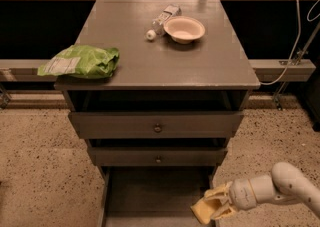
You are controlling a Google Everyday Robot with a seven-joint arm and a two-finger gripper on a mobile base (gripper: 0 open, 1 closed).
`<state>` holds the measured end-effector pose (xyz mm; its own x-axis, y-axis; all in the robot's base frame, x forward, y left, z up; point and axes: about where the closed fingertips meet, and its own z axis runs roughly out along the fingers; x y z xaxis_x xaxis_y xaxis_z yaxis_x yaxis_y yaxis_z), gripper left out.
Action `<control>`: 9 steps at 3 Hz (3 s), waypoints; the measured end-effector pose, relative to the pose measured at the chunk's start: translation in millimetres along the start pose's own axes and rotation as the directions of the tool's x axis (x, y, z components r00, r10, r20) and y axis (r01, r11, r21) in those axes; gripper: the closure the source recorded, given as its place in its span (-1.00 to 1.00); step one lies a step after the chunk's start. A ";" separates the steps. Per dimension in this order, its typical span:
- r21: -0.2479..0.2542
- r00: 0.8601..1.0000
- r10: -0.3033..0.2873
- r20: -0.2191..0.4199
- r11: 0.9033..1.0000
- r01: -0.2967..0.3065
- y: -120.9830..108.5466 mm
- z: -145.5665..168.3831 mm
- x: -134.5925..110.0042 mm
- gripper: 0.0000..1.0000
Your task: Pick sponge from bottom drawer and place on counter
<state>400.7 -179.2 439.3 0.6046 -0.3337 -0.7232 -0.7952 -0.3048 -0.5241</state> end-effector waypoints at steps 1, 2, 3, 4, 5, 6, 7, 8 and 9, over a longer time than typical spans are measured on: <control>0.046 0.969 -0.240 -0.062 0.969 0.243 -60.5 -53.3 -75.5 1.00; 0.089 0.891 -0.438 -0.117 0.889 0.449 -118.0 -118.4 -150.2 1.00; 0.025 0.797 -0.572 -0.194 0.809 0.587 -176.0 -154.9 -230.3 1.00; -0.052 0.761 -0.596 -0.256 0.794 0.605 -229.5 -155.4 -274.0 1.00; -0.075 0.763 -0.577 -0.291 0.809 0.583 -288.7 -162.6 -303.0 1.00; -0.034 0.802 -0.500 -0.326 0.854 0.519 -355.1 -177.7 -298.6 1.00; 0.057 0.863 -0.379 -0.335 0.906 0.420 -410.4 -191.5 -276.0 1.00; 0.189 0.920 -0.143 -0.366 0.956 0.224 -464.4 -212.9 -222.7 0.96; 0.245 0.932 0.029 -0.361 0.967 0.065 -481.3 -218.7 -187.9 0.48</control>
Offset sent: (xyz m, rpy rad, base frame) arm 0.0077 -0.0443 0.3652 0.0437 -0.7452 0.1175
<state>679.8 -164.9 925.8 0.5570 -0.6420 -0.5269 -0.7411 -0.0978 -0.6642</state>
